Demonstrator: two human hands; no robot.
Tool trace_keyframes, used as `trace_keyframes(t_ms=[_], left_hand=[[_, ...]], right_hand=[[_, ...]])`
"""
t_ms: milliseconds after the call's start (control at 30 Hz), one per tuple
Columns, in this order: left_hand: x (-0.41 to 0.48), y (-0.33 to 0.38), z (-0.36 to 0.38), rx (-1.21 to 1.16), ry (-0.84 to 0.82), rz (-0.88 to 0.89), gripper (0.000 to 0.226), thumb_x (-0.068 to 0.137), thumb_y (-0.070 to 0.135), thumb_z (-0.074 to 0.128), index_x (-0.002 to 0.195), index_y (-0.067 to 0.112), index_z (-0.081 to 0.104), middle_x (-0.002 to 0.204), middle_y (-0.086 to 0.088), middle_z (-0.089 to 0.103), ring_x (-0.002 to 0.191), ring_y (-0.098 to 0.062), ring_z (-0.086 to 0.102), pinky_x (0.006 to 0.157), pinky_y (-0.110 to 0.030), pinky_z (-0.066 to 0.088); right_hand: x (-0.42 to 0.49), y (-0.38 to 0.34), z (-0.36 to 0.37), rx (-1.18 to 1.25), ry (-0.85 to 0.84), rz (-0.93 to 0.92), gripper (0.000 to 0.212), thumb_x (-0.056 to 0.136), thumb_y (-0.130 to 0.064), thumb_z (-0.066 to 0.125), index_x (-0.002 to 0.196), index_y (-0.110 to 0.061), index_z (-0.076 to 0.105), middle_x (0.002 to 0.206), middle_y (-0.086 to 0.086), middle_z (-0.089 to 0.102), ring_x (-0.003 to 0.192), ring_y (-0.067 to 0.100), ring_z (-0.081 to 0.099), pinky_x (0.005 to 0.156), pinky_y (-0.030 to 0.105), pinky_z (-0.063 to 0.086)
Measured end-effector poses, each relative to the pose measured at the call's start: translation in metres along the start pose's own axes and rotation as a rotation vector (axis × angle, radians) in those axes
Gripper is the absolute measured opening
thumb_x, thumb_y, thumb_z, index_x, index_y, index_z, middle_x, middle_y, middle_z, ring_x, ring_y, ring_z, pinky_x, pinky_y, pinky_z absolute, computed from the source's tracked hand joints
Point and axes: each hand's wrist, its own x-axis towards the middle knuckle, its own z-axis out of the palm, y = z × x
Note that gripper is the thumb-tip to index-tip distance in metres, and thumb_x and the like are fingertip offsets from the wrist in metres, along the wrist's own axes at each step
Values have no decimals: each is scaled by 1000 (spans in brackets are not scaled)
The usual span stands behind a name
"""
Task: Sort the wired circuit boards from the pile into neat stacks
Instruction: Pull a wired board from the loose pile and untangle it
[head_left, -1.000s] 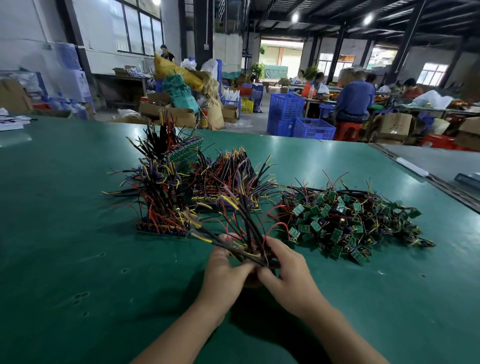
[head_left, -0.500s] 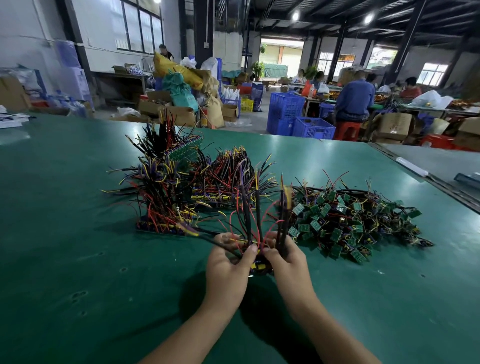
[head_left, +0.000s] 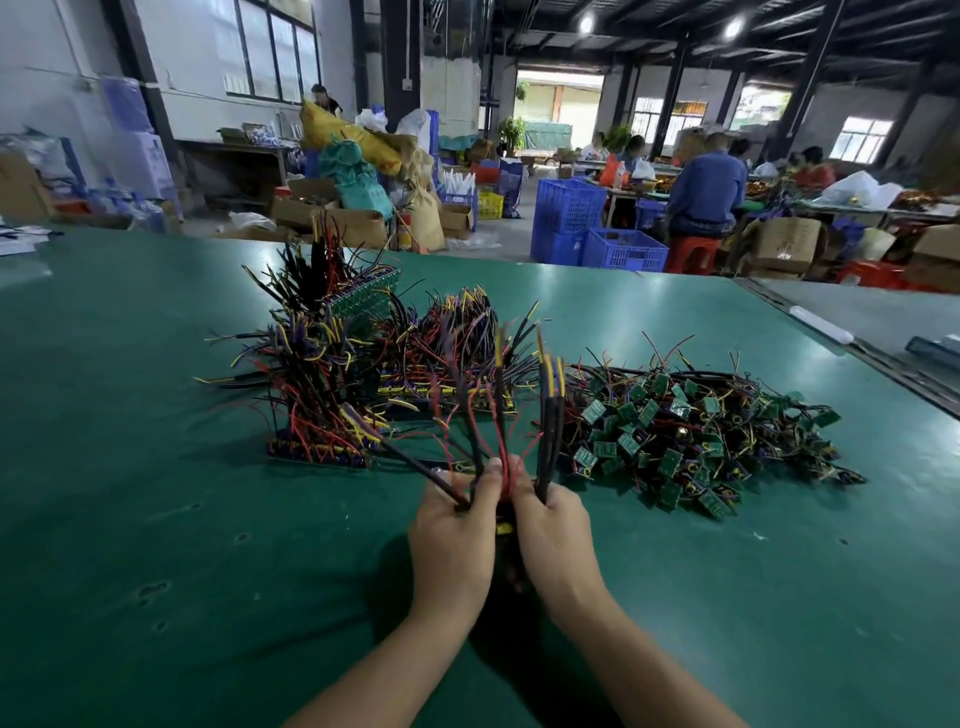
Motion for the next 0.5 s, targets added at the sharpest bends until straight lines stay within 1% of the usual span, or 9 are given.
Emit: trace_keyframes(t_ms=[33,67,100,133,200,267,333,400,500], left_hand=[[2,0,-1,-5,19,-15,48,82,54,61,55,14,61,48,4,59,48,-4,56,50,-22,38],[4,0,-2,11,37,-20,51,84,49,62,48,14,59,44,3,58,43,-3,54,48,-24,37],[5,0,-2,23,43,13,52,86,46,61,45,13,59,44,2,59,42,-3,54,47,-25,37],[6,-1,-2,57,29,56,53,87,45,60,45,13,59,44,1,60,43,-3,55,47,-25,37],[7,0,-2,111,-4,120,54,89,45,57,44,15,60,45,2,61,44,-4,57,46,-23,37],[11,-2,-1,134,0,84,56,91,46,55,47,13,63,46,0,61,47,-7,59,49,-27,41],[14,-2,0,128,10,0,55,94,42,54,48,12,62,46,3,61,53,-13,61,53,-31,42],[16,-3,0,109,21,-33,54,93,38,56,44,16,58,43,7,57,53,-14,59,48,-25,38],[17,-5,1,41,17,5,48,92,34,61,46,18,61,42,9,58,41,-1,53,40,-15,34]], right_hand=[[0,0,2,-43,13,-30,46,96,-49,51,59,-24,62,53,-1,62,51,21,60,52,40,51],[0,1,4,-77,29,-45,48,97,-48,50,59,-21,61,56,-3,64,54,15,60,56,39,51],[-1,1,4,-96,36,-47,49,97,-47,50,58,-18,59,56,-6,65,52,10,57,56,35,50],[-1,3,5,-101,23,-31,50,98,-48,48,59,-17,58,53,-8,63,48,7,54,52,32,47],[0,4,4,-27,-54,47,47,99,-49,45,64,-19,57,46,-7,56,41,10,50,43,26,41],[0,4,3,35,-128,61,41,99,-46,46,69,-22,59,49,-10,56,43,8,50,42,21,37],[1,5,2,-37,-116,-42,34,100,-37,50,71,-25,63,60,-11,63,55,6,57,53,23,41],[1,6,2,-83,-45,-136,25,99,-30,53,77,-28,64,72,-9,68,68,5,63,65,27,47],[0,8,2,-79,24,-192,19,99,-29,54,83,-28,64,79,-9,70,75,2,64,71,24,50]])
